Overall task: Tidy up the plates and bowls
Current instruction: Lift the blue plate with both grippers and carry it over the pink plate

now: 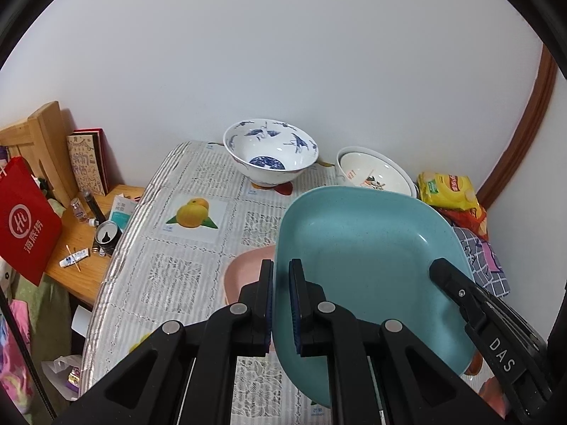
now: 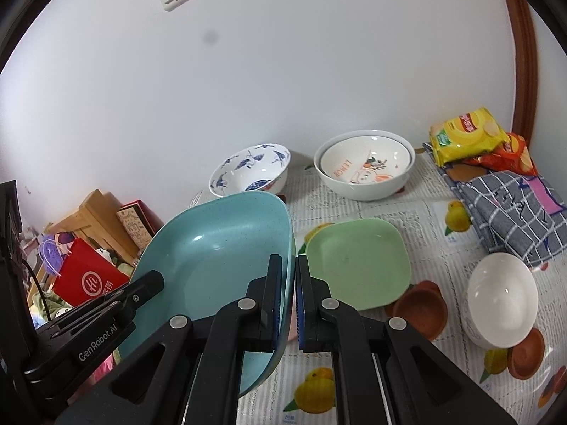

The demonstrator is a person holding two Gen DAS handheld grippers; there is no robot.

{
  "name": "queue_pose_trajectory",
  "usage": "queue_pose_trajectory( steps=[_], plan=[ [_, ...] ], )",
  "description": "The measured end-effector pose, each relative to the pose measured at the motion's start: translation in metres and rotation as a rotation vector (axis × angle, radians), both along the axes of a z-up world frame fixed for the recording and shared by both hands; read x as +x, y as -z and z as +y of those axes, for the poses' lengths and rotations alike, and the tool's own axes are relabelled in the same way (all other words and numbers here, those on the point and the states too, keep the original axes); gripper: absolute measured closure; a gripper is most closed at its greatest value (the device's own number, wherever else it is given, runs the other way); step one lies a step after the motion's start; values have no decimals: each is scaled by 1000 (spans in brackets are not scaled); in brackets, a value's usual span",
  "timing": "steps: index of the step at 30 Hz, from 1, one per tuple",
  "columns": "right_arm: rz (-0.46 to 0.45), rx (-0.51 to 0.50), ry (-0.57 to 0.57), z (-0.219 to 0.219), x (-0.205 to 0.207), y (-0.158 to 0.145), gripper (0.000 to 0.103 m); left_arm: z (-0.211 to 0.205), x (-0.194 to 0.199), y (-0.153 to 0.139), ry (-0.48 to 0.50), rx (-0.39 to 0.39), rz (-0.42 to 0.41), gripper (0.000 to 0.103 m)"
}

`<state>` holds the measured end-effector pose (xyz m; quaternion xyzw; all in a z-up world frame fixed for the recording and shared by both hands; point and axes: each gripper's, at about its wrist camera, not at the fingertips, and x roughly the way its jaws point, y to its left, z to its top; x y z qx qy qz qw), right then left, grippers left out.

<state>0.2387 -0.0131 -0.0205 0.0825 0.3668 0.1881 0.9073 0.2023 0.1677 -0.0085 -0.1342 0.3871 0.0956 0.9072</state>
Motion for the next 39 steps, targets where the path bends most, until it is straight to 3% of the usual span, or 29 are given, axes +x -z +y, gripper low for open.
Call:
queue_pose_trajectory(
  steps=[14, 39],
  plan=[
    [26, -27, -49, 24, 17, 16, 96, 18, 10, 23, -45, -12, 48, 93],
    [176, -74, -100, 42, 38, 100, 96, 32, 24, 104, -73, -36, 216, 93]
  ],
)
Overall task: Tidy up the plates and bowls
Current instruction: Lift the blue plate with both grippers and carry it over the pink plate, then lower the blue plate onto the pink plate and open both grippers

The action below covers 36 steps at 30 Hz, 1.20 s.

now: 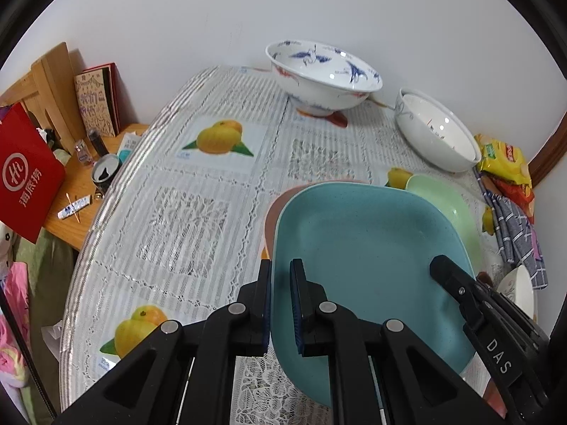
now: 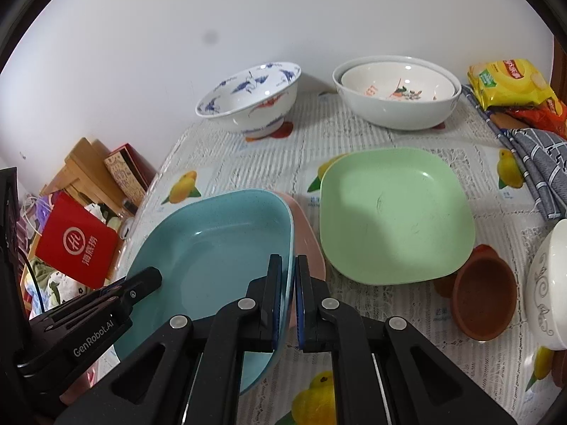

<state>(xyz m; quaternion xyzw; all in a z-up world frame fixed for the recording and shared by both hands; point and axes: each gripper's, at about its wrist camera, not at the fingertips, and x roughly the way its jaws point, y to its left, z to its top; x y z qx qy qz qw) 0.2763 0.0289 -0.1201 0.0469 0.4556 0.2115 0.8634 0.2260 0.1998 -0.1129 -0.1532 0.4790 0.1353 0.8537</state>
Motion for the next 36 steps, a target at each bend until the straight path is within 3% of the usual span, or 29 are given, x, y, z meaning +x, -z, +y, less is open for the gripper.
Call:
queue_pose_trajectory(
  steps=[14, 36],
  plan=[
    [53, -35, -35, 9, 13, 27, 96, 4, 9, 24, -24, -20, 55, 93],
    [33, -71, -87, 22, 48, 31, 96, 8, 33, 31, -41, -19, 66, 92]
  ],
)
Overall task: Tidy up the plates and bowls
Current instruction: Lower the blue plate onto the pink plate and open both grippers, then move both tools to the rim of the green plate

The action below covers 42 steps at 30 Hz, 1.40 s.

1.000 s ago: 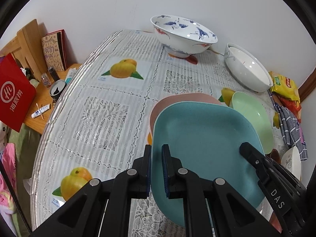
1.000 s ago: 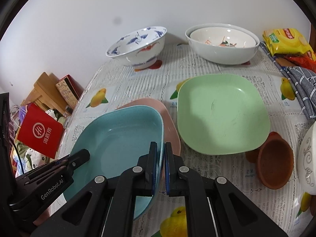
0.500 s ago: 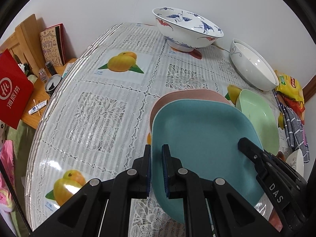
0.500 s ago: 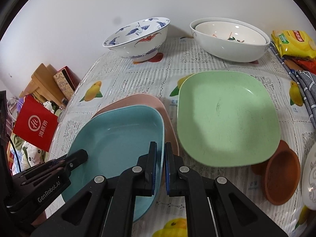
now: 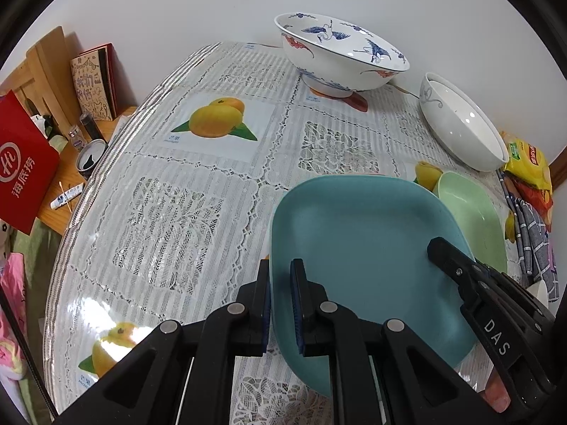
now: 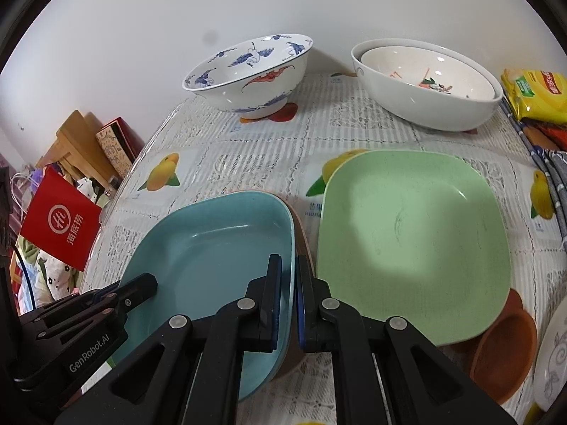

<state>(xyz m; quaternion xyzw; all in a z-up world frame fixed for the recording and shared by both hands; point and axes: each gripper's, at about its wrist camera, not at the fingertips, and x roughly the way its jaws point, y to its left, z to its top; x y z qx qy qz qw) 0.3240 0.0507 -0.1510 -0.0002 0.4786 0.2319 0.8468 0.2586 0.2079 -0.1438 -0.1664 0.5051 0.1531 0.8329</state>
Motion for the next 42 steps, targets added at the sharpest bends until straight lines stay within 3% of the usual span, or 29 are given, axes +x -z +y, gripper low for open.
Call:
queue_pose_trajectory(
  steps=[16, 25, 31, 38, 42],
  plan=[
    [-20, -15, -56, 8, 5, 5, 91, -1, 1, 0, 9, 33, 6, 91],
    [-60, -48, -60, 9, -4, -5, 82, -2, -13, -10, 1, 39, 5, 88],
    [-83, -44, -35, -1, -14, -13, 69, -8, -25, -19, 19, 41, -10, 86],
    [-82, -23, -12, -17, -31, -27, 64, -18, -40, -35, 39, 42, -36, 86],
    [-91, -14, 11, -28, -46, -39, 59, -30, -54, -51, 63, 58, -67, 80]
  ],
)
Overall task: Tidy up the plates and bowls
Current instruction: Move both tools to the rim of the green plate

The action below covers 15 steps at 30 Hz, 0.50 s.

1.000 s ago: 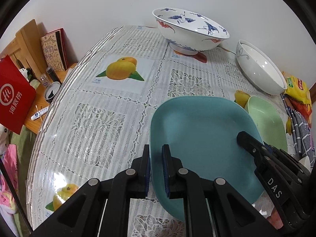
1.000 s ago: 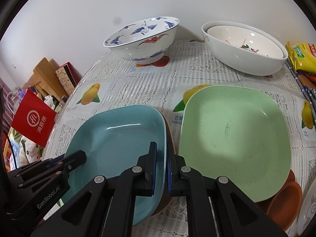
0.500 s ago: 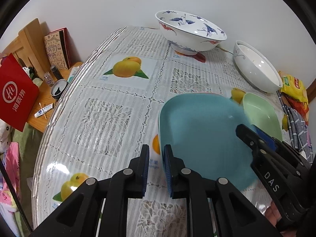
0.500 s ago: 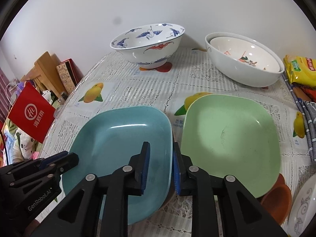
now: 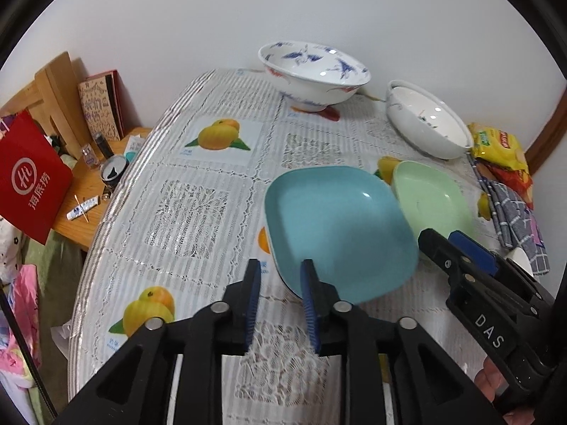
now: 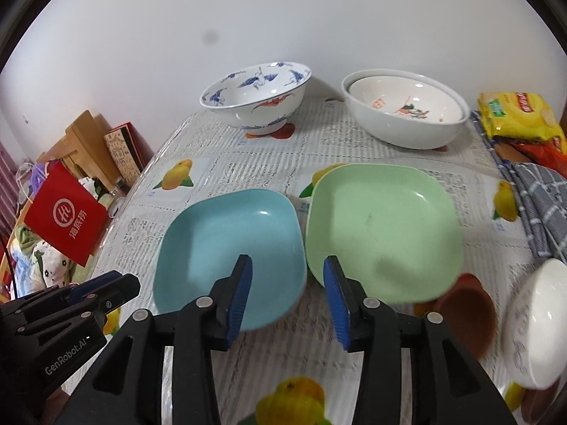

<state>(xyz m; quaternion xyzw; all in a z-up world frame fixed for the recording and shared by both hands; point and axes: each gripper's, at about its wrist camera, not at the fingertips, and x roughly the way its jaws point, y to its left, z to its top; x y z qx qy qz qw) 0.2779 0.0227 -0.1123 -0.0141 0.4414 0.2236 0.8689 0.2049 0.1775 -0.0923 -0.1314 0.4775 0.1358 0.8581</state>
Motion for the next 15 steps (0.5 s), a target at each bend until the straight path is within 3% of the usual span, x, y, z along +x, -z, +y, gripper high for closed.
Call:
queue_pose_trajectory(
  steps=[4, 11, 15],
  plan=[
    [-2, 14, 19, -16, -19, -16, 53, -14, -15, -18, 32, -1, -38, 80],
    [-99, 9, 99, -54, -61, -52, 23, -44, -42, -48, 82, 13, -102, 70],
    [-126, -59, 146, -74, -82, -68, 21, -60, -56, -60, 103, 25, -126, 67]
  ],
)
